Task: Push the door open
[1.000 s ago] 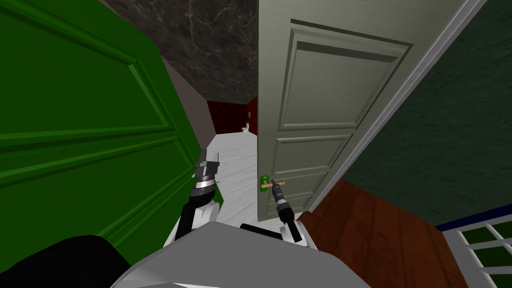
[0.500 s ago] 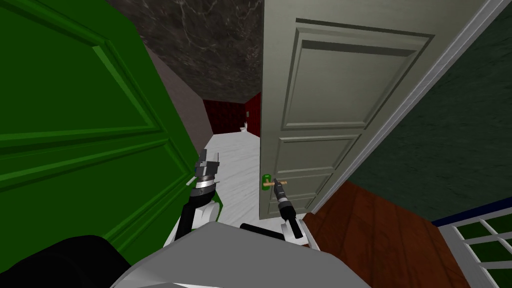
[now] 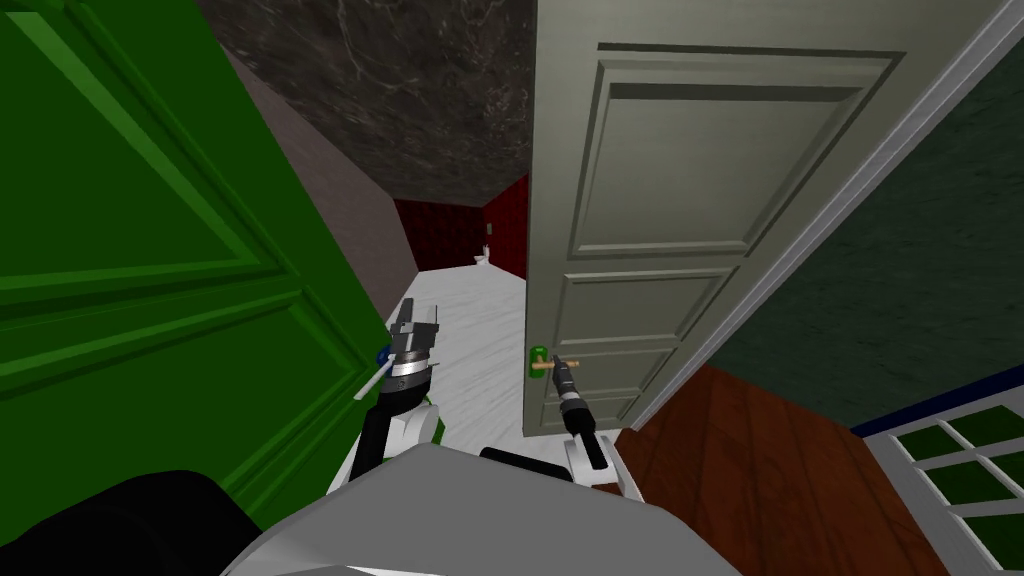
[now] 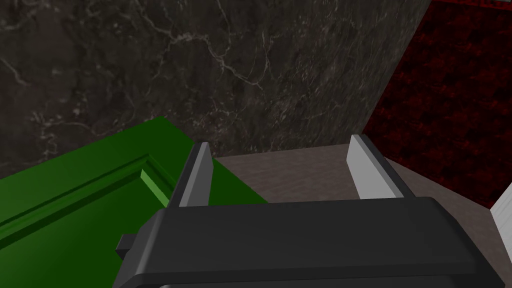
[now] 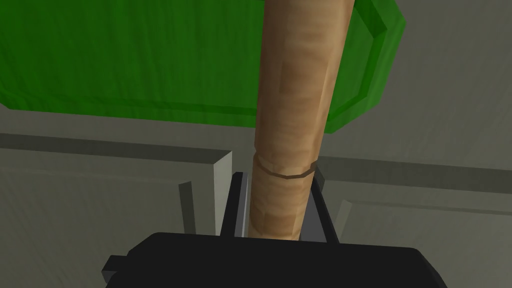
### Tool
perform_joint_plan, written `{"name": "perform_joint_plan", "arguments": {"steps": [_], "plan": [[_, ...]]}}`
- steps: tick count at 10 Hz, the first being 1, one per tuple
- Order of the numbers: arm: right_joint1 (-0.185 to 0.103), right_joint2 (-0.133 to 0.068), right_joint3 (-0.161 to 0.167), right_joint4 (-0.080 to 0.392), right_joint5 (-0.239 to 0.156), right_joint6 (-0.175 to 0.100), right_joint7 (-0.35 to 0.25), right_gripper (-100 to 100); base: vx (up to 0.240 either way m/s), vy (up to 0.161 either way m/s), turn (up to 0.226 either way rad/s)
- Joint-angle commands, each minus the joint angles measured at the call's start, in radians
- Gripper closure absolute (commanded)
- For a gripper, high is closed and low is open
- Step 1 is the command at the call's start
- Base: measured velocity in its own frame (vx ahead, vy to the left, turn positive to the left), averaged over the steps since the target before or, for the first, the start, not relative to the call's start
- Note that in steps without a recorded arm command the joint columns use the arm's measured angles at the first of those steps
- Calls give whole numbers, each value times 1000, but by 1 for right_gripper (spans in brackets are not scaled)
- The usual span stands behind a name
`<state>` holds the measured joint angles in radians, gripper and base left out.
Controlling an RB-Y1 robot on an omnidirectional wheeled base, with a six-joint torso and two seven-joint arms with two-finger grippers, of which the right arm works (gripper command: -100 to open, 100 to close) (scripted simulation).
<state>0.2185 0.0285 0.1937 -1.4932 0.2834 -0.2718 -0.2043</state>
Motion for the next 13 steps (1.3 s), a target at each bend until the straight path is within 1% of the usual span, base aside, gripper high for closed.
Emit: {"name": "perform_joint_plan", "arguments": {"steps": [1, 3, 7, 9, 13], "plan": [[-5, 11, -11, -5, -3, 3, 4, 100, 113, 129, -59], [-3, -3, -15, -5, -6, 2, 3, 100, 94, 37, -59], [6, -23, -19, -13, -13, 2, 10, 100, 198, 52, -100], [13, -36, -22, -19, -20, 1, 16, 100, 243, 67, -198], [28, -49, -29, -32, -33, 0, 27, 100, 191, 104, -183]]}}
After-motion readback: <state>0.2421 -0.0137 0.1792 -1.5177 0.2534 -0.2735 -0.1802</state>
